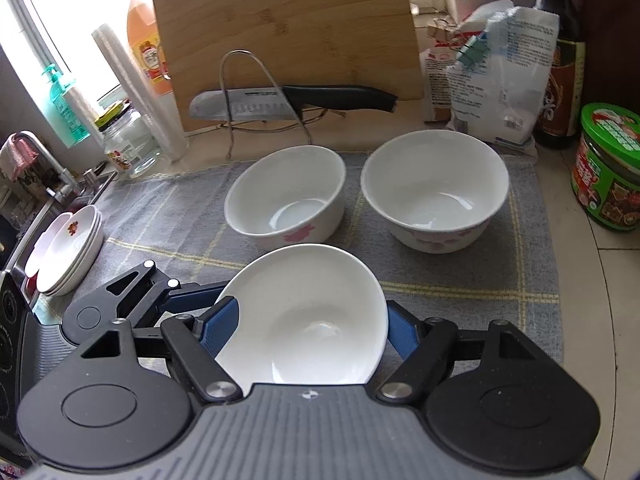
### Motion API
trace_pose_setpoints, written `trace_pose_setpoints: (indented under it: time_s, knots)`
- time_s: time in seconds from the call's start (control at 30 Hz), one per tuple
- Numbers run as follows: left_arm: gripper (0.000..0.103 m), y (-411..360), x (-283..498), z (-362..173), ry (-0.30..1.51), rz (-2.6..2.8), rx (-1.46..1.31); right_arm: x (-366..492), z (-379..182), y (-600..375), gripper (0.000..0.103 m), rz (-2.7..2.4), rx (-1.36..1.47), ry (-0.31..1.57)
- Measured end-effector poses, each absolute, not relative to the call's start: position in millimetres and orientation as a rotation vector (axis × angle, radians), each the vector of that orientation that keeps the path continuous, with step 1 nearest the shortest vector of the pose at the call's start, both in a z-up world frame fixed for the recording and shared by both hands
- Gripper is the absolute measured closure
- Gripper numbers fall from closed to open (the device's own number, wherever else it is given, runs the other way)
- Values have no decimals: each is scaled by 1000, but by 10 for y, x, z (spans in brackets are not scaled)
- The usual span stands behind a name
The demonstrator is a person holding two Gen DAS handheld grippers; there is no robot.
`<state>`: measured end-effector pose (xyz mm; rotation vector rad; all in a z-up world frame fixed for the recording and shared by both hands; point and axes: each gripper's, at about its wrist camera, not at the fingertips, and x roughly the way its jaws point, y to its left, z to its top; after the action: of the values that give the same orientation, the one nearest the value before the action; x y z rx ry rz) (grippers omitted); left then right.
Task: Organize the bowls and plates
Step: 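Lift and carry the bowl with the right gripper toward the plate stack, then lower the bowl beside the plate stack and open the right gripper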
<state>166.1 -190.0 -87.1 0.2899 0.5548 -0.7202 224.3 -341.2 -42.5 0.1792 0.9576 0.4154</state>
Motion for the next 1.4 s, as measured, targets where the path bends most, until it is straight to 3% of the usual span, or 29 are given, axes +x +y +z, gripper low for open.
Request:
trace_pose_setpoints:
  time_s: [0.4, 1.4]
  knots:
    - [6, -1415, 1502, -649, 588, -631, 264, 2152, -271, -2931, 20, 537, 132, 950]
    - [6, -221, 1353, -658, 646, -468, 190, 2281, -311, -1513, 20, 715, 24, 995]
